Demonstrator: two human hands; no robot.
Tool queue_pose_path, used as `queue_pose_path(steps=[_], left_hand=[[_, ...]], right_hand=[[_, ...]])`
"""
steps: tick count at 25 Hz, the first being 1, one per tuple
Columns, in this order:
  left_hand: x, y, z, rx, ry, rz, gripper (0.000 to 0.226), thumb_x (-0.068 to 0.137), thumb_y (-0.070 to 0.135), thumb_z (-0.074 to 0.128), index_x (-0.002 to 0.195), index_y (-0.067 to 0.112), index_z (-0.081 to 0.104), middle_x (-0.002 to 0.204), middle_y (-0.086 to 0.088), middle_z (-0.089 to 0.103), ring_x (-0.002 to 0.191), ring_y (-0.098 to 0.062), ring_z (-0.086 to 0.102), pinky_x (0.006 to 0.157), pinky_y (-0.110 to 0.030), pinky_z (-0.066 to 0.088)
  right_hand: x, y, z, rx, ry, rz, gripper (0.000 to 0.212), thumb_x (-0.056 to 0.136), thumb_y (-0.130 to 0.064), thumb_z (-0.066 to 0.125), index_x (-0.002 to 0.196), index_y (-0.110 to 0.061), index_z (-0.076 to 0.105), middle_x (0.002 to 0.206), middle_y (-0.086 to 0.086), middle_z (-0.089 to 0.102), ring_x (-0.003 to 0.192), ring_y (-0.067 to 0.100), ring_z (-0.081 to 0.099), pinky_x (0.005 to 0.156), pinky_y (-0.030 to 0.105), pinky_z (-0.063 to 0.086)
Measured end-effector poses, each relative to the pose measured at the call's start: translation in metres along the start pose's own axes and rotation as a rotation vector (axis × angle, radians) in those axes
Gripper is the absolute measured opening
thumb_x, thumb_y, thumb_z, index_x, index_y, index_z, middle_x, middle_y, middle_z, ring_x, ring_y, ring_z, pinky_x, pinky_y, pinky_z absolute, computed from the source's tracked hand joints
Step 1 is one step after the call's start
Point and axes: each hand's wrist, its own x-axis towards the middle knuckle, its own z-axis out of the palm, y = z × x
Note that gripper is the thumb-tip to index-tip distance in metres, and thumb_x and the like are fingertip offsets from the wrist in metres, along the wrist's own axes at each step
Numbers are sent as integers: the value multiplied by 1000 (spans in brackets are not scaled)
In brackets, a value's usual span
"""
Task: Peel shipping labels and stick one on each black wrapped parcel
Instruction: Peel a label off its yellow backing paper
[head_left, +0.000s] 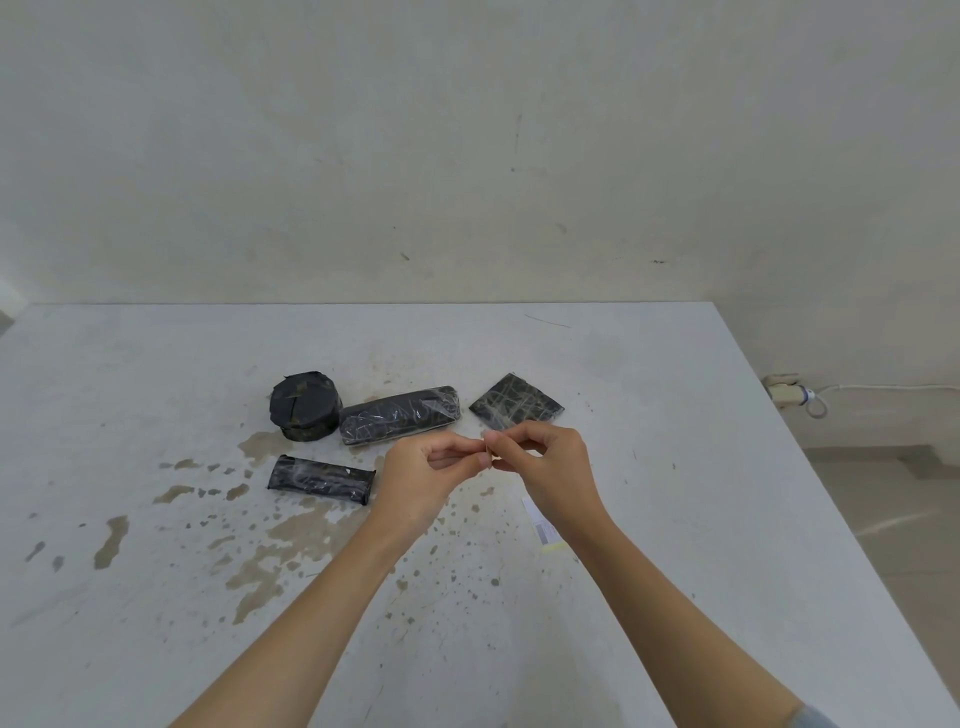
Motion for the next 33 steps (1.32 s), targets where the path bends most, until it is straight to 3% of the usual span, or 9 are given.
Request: queue_pose_path(steps=[12, 15, 18, 20, 26, 33], left_hand=[[-4, 15, -8, -13, 14, 39, 11, 79, 7, 71, 87, 11, 76, 83, -4, 76, 81, -16, 72, 77, -22, 56], [-2, 23, -8, -8, 26, 73, 10, 78, 8, 72, 87, 11, 76, 81, -3, 76, 80, -14, 72, 77, -21, 56], [4, 33, -9, 22, 27, 118, 9, 78, 9, 72, 85, 14, 76, 78, 1, 76, 78, -11, 72, 77, -19, 56], [8, 39, -10, 39, 25, 142, 10, 79, 8, 72, 83, 16, 76, 77, 4, 76, 78, -10, 72, 77, -19, 56], [20, 56, -24, 114, 42, 207, 7, 79, 10, 72, 84, 12, 76, 76, 4, 76, 75, -7, 72, 73, -15, 54], [40, 76, -57, 102, 39, 206, 7, 79, 13, 72, 81, 18, 76, 78, 2, 76, 77, -12, 73, 77, -22, 55]], right_hand=[[1, -13, 2, 52, -17, -51, 14, 86, -16, 66, 78, -7, 74, 73, 6, 71, 79, 23, 68, 80, 42, 58], [5, -21, 1, 60, -26, -104, 15, 86, -17, 66, 77, -7, 73, 73, 6, 71, 77, 20, 69, 76, 33, 58], [9, -30, 0, 92, -11, -115, 19, 85, -20, 67, 74, -5, 71, 68, 3, 70, 68, 11, 65, 64, 17, 49], [14, -34, 0, 102, 2, -116, 19, 85, -20, 68, 75, -4, 71, 71, 6, 71, 72, 16, 67, 67, 20, 50], [30, -52, 8, 121, -2, -114, 20, 83, -24, 70, 75, -6, 71, 78, 13, 73, 83, 29, 69, 86, 47, 55], [50, -78, 33, 157, -5, -185, 21, 85, -18, 68, 80, 2, 70, 79, 17, 71, 81, 29, 68, 80, 37, 58]])
